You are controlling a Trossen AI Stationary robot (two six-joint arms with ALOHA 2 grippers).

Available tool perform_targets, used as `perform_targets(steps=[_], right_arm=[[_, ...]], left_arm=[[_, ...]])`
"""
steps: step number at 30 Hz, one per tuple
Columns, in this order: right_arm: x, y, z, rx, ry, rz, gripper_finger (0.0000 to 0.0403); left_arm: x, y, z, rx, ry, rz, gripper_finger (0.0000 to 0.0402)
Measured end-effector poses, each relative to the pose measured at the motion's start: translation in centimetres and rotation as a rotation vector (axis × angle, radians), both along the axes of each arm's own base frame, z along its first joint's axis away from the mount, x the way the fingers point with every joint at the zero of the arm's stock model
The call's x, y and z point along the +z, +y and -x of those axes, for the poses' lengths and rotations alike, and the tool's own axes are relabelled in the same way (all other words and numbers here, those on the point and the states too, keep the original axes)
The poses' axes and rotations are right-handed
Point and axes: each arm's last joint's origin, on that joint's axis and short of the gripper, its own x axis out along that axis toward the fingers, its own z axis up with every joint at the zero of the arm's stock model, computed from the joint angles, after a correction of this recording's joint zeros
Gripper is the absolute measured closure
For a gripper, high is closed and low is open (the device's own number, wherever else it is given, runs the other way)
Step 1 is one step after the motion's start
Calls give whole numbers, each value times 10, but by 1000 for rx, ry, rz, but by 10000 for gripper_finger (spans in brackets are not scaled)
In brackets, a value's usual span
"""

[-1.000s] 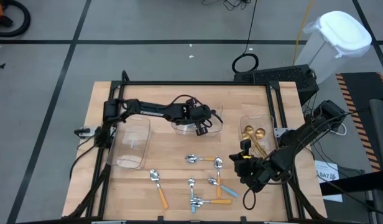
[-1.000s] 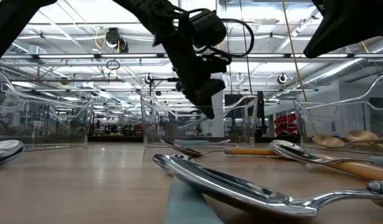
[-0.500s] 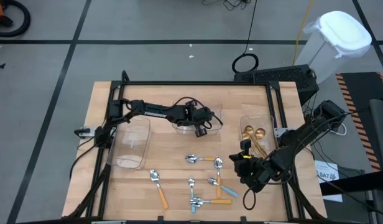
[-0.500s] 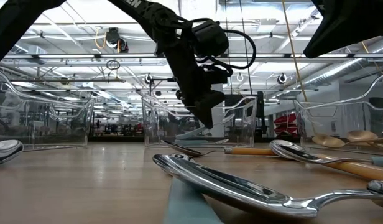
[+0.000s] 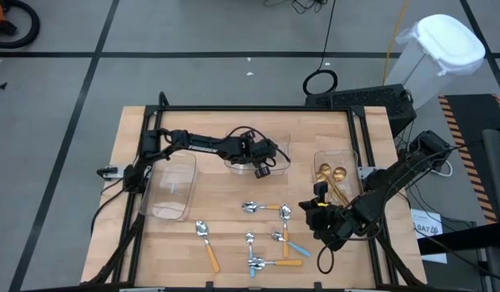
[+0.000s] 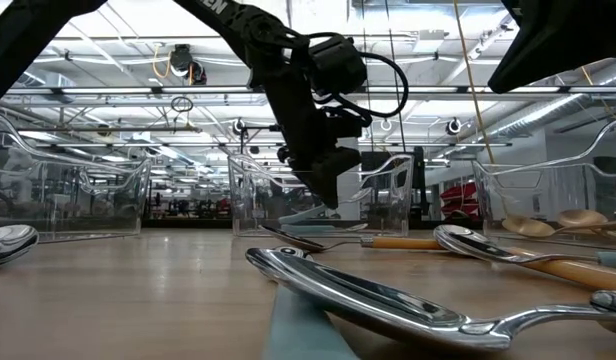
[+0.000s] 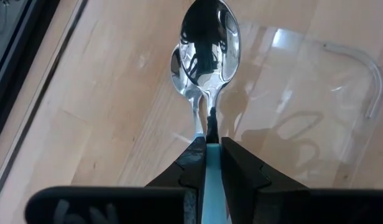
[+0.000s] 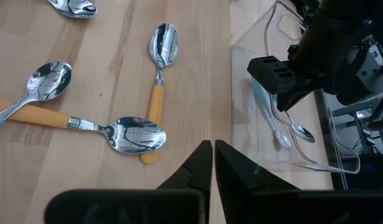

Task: Sort silverware by color (type)
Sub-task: Put the blue spoon into the top transparent bin

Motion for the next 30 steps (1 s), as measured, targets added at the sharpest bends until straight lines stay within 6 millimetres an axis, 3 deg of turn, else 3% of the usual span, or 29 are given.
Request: perform_targets(steps=[23,30], right_arm=[[0,0,0,0,0,-1,390],[0,0,0,1,2,-2,390]], left_arm=[[-2,1,5,22,43,17,353],[-2,1,5,26,40,22,278]])
